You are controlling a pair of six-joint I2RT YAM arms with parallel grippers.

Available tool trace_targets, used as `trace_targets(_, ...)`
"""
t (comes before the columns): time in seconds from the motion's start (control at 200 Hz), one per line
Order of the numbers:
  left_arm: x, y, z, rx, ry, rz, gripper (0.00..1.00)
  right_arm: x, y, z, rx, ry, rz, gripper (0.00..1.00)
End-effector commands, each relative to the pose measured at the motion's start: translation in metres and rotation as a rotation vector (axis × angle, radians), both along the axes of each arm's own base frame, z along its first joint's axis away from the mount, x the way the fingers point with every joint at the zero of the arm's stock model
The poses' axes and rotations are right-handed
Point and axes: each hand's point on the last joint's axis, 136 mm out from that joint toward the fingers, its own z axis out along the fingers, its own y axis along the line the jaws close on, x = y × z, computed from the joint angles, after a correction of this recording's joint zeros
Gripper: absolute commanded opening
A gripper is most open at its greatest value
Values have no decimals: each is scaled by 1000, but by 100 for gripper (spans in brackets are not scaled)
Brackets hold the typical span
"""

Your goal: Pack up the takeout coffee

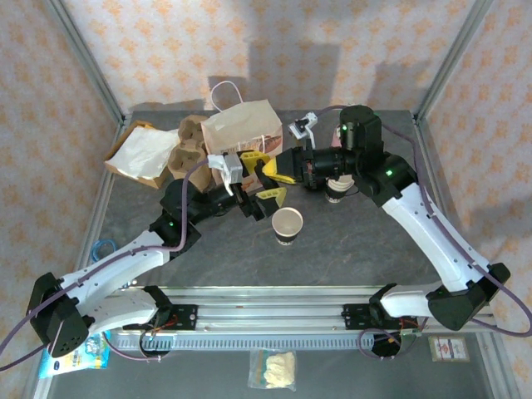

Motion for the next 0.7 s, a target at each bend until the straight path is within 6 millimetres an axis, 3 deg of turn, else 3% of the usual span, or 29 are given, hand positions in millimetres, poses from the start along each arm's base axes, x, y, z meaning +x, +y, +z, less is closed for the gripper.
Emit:
trace_targets(0.0, -9, -1, 16, -25, -63, -32, 99, -7, -1, 33, 70, -83, 17, 8)
trace_targets(0.28, -13, 4, 17, -25, -72, -23, 99, -6, 0, 31, 67, -82, 11, 7)
trace_targets(0.696, -7, 7, 14, 4, -39, 17, 85, -4, -1, 25, 51, -77, 1, 8)
